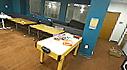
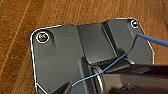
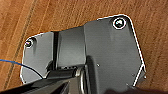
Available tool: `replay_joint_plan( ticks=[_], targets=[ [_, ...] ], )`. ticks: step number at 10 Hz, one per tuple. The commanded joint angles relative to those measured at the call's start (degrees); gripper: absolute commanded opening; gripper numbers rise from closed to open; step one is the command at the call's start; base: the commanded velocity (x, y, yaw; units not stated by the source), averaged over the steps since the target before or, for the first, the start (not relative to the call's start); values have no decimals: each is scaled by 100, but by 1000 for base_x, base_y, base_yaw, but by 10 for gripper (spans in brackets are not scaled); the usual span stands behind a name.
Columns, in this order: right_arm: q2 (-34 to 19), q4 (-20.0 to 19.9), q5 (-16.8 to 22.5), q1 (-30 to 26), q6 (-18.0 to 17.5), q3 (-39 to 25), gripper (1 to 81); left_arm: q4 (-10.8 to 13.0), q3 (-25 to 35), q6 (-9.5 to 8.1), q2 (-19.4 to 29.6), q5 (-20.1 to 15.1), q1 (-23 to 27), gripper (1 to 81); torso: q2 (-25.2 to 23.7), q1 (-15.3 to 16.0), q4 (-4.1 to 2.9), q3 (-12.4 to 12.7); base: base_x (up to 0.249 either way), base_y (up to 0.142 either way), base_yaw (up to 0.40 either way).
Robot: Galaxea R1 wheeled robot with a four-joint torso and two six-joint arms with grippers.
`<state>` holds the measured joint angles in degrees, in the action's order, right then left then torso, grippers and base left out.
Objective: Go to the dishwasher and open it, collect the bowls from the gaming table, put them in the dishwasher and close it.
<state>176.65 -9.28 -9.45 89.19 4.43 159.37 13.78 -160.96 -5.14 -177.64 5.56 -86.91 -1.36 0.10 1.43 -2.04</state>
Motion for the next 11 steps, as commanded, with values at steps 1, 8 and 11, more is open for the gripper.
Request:
replay_joint_plan(
  ticks=[1,8,11],
  targets=[
    [39,-4,268,-274,-3,-30,811,29,3,22,-26,-266,275,811,0,0,0,0,0,0,0],
    [39,-4,268,-257,-3,-21,811,29,3,22,-53,-266,275,811,0,0,0,0,0,0,0],
    [39,-4,268,-256,-3,-12,811,20,3,22,-53,-257,275,811,-5,-10,0,2,83,0,0]
  ],
)
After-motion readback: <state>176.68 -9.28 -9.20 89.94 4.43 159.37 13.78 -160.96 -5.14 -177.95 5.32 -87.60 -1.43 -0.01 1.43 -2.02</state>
